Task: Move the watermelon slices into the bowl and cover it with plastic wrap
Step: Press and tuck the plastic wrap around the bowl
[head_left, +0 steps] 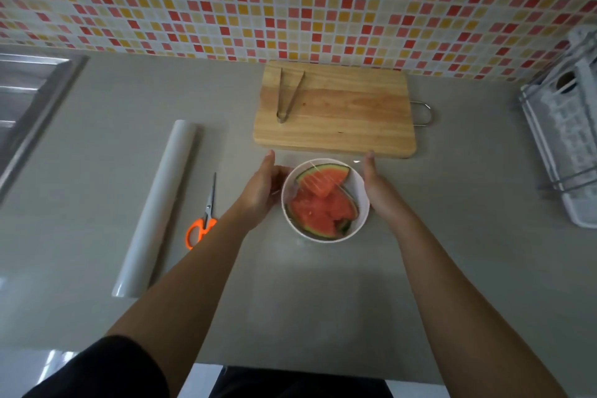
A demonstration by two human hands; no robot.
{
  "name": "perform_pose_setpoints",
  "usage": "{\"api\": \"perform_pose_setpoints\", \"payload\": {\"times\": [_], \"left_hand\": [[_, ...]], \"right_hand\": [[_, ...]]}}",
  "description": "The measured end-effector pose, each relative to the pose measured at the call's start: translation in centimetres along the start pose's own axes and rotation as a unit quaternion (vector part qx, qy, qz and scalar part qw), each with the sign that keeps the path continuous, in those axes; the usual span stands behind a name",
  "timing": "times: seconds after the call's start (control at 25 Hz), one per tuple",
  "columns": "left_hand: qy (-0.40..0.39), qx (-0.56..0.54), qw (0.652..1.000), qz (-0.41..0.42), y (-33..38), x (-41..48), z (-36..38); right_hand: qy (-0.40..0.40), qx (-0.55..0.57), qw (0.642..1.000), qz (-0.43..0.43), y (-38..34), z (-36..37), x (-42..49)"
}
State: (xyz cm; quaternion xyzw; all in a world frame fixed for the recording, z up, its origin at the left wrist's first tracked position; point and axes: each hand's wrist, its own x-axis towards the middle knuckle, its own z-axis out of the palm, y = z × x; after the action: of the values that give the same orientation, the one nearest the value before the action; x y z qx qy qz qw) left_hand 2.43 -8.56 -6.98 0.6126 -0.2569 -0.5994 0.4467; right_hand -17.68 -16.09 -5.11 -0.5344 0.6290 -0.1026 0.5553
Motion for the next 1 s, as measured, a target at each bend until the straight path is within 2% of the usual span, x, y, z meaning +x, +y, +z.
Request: {"api": "perform_pose_setpoints", "payload": {"times": [0.04,0.12,0.2,0.36,0.44,0.56,0.64,0.72,0.8,0.88,1.0], "left_hand": [[0.001,-0.006,1.0,0.001,0.1,0.1,0.2],[0.036,0.062,0.997,0.026,0.0,0.0,0.4],[0.082,0.116,0.988,0.055,-0.5,0.0,0.4],[0.183,0.118,0.974,0.054,-1.1,-0.4,-0.2],[0.253,0.171,0.95,0.064,-1.0,-0.5,-0.8],[0.319,0.332,0.886,0.059,-0.9,-0.8,-2.3],[0.302,0.402,0.862,0.063,-0.3,-1.1,-2.6],[0.277,0.386,0.876,0.089,0.9,-1.0,-2.1],[0.221,0.358,0.903,0.085,2.0,-0.6,-0.9],[0.147,0.355,0.92,0.074,2.5,-0.2,0.1],[0.125,0.369,0.914,0.112,2.4,0.0,0.5]], "right_hand": [[-0.009,0.008,1.0,0.0,-0.8,0.1,0.7],[-0.018,0.043,0.999,-0.01,-1.2,0.2,2.1],[0.027,0.081,0.996,-0.04,-0.9,0.2,2.7],[0.063,0.166,0.982,-0.065,-0.2,0.1,3.2],[0.065,0.166,0.982,-0.061,-0.2,0.0,3.3],[0.063,0.144,0.986,-0.049,0.0,-0.1,3.4],[0.022,0.163,0.986,-0.033,-0.1,-0.4,3.4],[-0.057,0.181,0.982,-0.021,-0.4,-0.7,3.5],[-0.102,0.123,0.987,-0.025,-0.7,-0.9,3.4],[-0.083,0.078,0.993,-0.031,-1.1,-0.8,3.3],[0.0,0.152,0.987,-0.048,-1.4,-0.7,3.4]]}}
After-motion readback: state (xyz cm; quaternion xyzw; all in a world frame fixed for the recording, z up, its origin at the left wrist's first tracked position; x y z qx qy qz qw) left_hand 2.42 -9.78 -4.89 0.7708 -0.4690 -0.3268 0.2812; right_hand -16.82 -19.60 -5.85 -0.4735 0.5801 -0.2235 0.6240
